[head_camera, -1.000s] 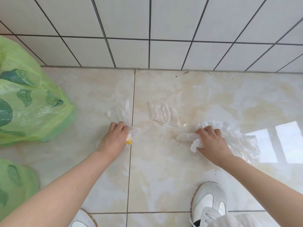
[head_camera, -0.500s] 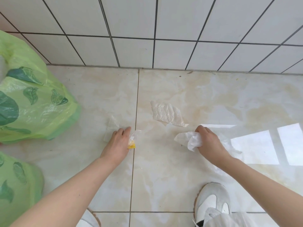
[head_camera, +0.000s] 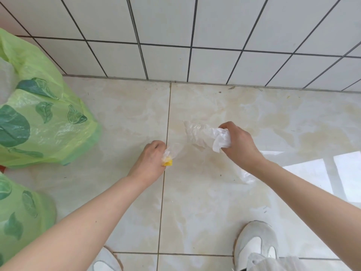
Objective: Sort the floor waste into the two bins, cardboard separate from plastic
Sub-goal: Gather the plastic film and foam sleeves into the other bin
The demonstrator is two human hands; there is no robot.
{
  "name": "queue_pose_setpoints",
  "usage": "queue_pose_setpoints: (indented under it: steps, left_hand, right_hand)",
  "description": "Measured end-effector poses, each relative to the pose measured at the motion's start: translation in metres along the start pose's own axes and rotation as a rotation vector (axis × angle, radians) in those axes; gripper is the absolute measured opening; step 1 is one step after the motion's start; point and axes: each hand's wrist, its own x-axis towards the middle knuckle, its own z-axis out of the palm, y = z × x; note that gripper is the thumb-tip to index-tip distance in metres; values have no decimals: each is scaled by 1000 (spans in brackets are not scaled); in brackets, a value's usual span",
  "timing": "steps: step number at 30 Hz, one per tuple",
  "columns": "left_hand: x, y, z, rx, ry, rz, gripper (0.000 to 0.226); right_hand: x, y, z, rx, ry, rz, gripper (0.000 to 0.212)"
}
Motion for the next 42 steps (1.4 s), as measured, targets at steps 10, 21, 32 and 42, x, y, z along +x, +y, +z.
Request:
queue_pose_setpoints:
  steps: [10,21,32,42]
  left_hand:
    - [53,68,-10,63,-1,109,44]
    - [85,86,16,269,-376,169,80]
    - [53,23,-1,347,-211,83,35]
    - [13,-47,-119,39,44,-121,20]
  right_hand:
    - [32,26,7,23,-145,440,39]
    - [28,41,1,291,-44,466,26]
    - [35,9,8,484,-70,400,10]
    - [50,-102,16,635,-153,195,11]
